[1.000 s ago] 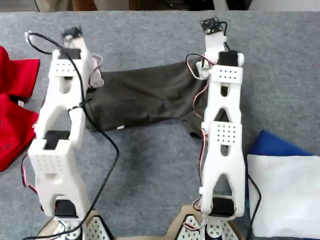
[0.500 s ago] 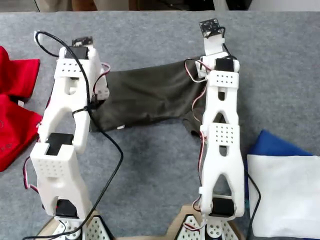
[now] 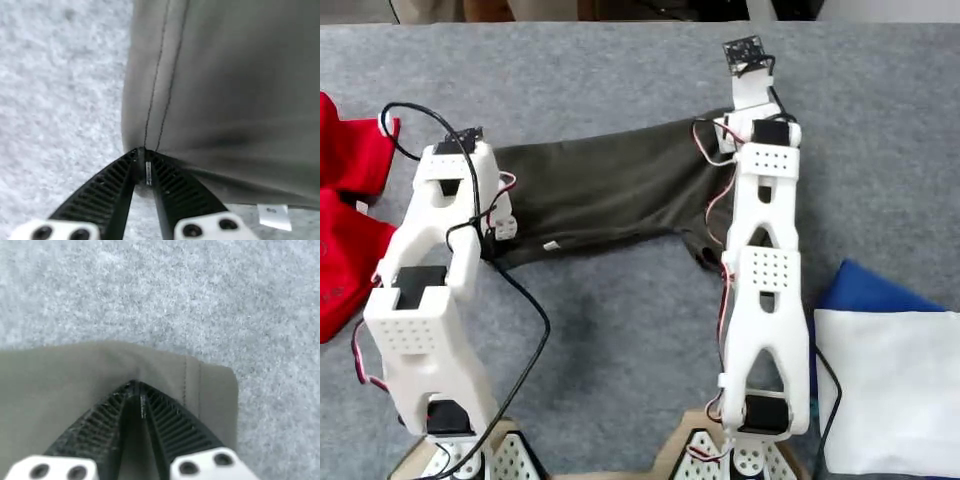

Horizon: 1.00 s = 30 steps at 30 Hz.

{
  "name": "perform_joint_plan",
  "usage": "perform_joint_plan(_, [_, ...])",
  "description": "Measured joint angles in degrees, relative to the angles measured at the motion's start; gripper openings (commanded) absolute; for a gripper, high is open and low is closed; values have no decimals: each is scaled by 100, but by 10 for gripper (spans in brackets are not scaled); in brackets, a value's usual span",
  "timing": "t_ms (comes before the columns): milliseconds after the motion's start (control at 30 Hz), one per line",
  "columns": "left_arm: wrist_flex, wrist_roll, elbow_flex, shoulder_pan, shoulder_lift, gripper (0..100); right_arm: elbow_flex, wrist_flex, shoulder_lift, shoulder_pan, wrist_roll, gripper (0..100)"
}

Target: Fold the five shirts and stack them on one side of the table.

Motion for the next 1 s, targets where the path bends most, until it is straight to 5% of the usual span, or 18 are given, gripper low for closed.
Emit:
perform_joint_plan(300, [105, -211, -202, 264, 0, 19, 0, 1292, -413, -70, -18, 5])
perform_joint_plan(633, [448, -132, -2505, 563, -255, 20, 0, 2541, -1714, -97, -167, 5])
perform_joint_plan(1000, [-1380, 853, -2936, 123, 1732, 20, -9, 3174, -1846, 431, -475, 5])
